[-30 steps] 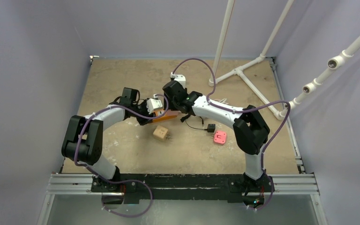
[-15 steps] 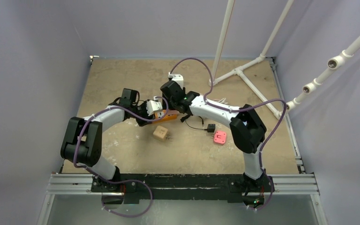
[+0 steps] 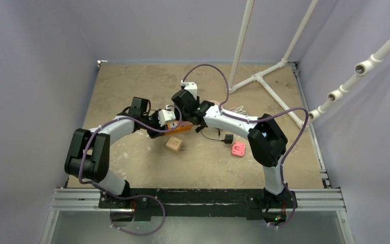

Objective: Insert the plug
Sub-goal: Move the socket to the center of the board.

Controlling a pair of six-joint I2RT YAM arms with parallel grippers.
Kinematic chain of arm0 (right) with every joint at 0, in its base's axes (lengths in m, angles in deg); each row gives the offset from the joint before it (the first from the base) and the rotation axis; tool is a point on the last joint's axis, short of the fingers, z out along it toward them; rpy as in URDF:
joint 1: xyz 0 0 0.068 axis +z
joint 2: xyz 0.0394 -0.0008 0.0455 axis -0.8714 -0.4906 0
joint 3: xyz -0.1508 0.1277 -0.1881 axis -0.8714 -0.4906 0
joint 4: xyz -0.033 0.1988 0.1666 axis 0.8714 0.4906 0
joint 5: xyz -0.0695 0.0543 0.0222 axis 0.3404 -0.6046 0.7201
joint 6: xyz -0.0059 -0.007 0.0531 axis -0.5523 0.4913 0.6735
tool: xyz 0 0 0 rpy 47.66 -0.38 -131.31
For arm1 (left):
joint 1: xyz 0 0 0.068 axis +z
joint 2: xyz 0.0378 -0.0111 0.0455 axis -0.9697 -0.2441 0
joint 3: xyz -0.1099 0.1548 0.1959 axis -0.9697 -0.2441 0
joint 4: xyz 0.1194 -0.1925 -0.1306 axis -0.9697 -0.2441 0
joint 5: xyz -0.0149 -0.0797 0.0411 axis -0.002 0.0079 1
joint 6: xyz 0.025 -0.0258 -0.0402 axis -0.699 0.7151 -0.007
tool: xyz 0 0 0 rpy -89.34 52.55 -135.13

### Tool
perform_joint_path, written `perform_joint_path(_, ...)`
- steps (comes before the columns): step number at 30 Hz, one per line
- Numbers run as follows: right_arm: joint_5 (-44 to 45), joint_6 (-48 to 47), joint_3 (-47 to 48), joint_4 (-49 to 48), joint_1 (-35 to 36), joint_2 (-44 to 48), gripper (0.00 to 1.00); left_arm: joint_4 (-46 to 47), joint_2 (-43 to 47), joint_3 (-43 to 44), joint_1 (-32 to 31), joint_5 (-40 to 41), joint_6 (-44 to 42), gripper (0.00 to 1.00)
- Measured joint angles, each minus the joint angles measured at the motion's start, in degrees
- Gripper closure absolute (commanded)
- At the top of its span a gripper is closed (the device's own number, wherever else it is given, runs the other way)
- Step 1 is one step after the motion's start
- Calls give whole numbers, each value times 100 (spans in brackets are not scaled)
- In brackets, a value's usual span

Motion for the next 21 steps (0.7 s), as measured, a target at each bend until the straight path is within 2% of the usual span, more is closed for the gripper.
perform_joint_path(21,249,229,-216,-81,166,87,100,-48,175,-136,0,28,63,77)
